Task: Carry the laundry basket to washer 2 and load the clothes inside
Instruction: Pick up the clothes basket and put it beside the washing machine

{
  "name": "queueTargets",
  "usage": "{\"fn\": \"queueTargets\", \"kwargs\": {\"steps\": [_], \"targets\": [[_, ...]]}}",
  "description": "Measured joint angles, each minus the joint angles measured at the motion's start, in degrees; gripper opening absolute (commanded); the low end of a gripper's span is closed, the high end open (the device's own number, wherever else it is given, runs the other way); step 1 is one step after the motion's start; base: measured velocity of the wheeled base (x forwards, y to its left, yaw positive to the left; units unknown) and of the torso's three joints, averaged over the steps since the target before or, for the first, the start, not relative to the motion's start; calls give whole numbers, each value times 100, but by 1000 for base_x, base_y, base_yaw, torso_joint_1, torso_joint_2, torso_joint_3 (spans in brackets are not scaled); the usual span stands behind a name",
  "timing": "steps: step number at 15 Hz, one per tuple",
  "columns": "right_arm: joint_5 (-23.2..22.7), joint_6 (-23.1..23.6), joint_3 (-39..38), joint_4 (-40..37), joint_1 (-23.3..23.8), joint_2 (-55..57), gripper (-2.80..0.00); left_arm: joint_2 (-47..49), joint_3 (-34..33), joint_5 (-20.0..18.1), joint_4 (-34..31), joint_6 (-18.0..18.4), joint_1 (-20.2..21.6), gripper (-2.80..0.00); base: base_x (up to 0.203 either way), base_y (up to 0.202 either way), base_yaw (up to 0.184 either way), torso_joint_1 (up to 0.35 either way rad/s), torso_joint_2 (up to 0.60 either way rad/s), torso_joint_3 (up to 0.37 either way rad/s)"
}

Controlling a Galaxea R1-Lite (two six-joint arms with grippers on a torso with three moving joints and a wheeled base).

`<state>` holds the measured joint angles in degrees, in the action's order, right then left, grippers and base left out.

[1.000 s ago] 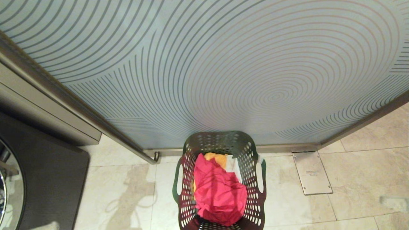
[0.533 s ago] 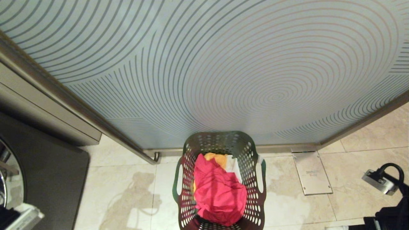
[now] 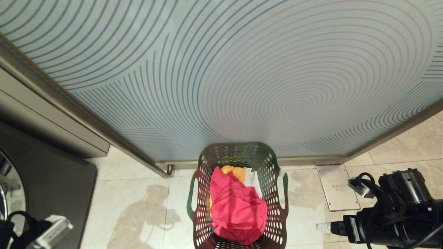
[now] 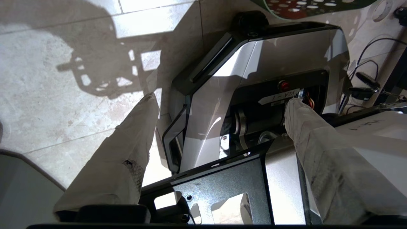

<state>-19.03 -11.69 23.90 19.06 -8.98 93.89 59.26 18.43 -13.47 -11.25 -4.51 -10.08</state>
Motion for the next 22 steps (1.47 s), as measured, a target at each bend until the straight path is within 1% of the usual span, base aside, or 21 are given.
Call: {"fn": "queueTargets", "kwargs": {"steps": [1,3,4,6,8,9,10,11,12,14,18,22], "targets": [[38,43,31,160,-12,174,0,145,-42,0,112,-6,-2,0,0,0,0,0,0,0],[112,47,96,179,-51,423,0,550,-65,11,392,-50,-2,0,0,0,0,0,0,0],[199,61,118,175,-57,508,0,799,-38,16,552,-72,-12,0,0,0,0,0,0,0],[226,56,126,175,-66,605,0,1234,155,11,829,-129,-78,0,0,0,0,0,0,0],[228,39,100,178,-66,644,0,1454,286,-177,887,-354,-140,0,0,0,0,0,0,0],[233,36,88,179,-68,641,0,1510,360,-247,901,-552,-189,0,0,0,0,0,0,0],[248,36,80,179,-68,621,0,1551,451,-182,912,-757,-233,0,0,0,0,0,0,0],[322,39,88,182,-68,599,0,1581,521,-73,914,-850,-254,0,0,0,0,0,0,0],[425,45,109,179,-66,581,0,1609,566,-20,919,-885,-268,0,0,0,0,0,0,0],[554,56,143,174,-66,552,0,1655,641,-33,930,-926,-296,0,0,0,0,0,0,0],[608,82,200,149,-71,500,0,1779,702,-41,932,-957,-480,0,0,0,0,0,0,0],[725,135,312,154,-72,452,0,1842,691,-41,934,-958,-540,0,0,0,0,2,3,-142]]}}
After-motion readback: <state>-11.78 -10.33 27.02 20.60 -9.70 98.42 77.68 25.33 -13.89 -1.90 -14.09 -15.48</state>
